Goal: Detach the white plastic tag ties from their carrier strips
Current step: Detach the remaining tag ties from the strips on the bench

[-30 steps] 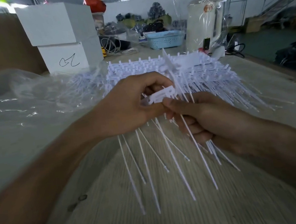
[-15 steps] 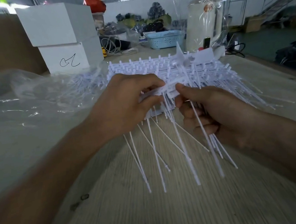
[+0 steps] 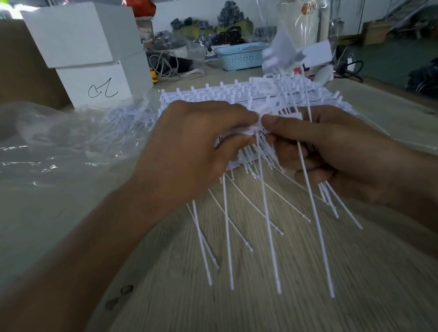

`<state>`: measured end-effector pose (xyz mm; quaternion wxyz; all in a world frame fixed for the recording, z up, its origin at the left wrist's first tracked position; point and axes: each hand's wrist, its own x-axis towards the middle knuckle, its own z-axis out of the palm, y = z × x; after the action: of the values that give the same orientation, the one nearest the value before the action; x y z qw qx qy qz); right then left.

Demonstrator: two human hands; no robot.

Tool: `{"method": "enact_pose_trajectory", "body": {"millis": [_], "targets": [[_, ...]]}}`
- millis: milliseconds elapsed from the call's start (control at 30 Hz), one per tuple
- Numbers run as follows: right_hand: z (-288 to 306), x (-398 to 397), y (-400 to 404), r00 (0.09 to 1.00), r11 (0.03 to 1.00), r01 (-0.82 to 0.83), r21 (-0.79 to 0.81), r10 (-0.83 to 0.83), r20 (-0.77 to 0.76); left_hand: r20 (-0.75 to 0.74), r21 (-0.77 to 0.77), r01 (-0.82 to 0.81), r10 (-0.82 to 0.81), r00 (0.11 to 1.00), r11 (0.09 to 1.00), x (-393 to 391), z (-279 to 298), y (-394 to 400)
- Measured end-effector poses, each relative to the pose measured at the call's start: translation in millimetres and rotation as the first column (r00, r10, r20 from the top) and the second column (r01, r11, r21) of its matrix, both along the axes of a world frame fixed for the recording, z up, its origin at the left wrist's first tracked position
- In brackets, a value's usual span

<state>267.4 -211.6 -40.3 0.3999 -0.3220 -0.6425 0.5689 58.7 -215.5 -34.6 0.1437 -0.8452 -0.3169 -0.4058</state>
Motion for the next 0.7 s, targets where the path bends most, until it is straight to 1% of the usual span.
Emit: {"method": "enact_pose_trajectory", "body": {"millis": [67,133,167,233,300,433,500,533,567,633,700], "targets": [[0.7,0.0,-0.6,1.0,1.0,0.014,0.022,-0.014,-0.002,0.022,0.009,0.001,-0.001,1.0,1.0,-0.9,0.3,1.7],[0.0,-1.5,-1.2,1.0,0.998,0.02,0.064,-0.019,-0.015,0.062,-0.046,0.012,-0.01,0.998,0.999,-0.9,0.3,2.5],[0.1,-2.3,-2.0,0.999,0.993,0.032,0.11,-0.032,0.004,0.076,-0.095,0.023,-0.016,0.997,0.995,-0.7,0.3,2.5],[-1.0,-1.9,-3.0,0.987,0.961,0.062,0.27,-0.099,0.125,0.096,-0.215,0.048,-0.028,0.995,0.975,-2.0,0.5,2.5],[-1.9,-1.0,-3.3,0.955,0.904,0.039,0.426,-0.16,0.252,0.108,-0.34,0.08,-0.045,0.993,0.937,-4.7,0.9,4.3],[-3.8,0.4,-2.5,0.883,0.802,-0.048,0.595,-0.244,0.401,0.157,-0.531,0.166,-0.096,0.983,0.831,-8.1,1.1,5.9],[-5.4,1.6,-0.7,0.809,0.733,-0.076,0.676,-0.35,0.471,0.196,-0.597,0.209,-0.112,0.974,0.775,-10.5,0.6,6.7],[-6.0,2.0,0.0,0.781,0.709,-0.079,0.701,-0.393,0.485,0.218,-0.612,0.232,-0.121,0.968,0.756,-11.2,0.2,6.9],[-6.1,1.9,0.2,0.783,0.706,-0.067,0.705,-0.401,0.475,0.24,-0.616,0.258,-0.135,0.961,0.744,-11.5,-0.1,7.0],[-5.8,0.8,-0.5,0.833,0.734,-0.025,0.678,-0.359,0.42,0.263,-0.598,0.277,-0.142,0.954,0.753,-10.9,-0.5,6.9],[-6.3,0.8,0.4,0.893,0.805,0.012,0.593,-0.275,0.356,0.262,-0.573,0.275,-0.145,0.954,0.772,-10.0,-0.2,6.9]]}}
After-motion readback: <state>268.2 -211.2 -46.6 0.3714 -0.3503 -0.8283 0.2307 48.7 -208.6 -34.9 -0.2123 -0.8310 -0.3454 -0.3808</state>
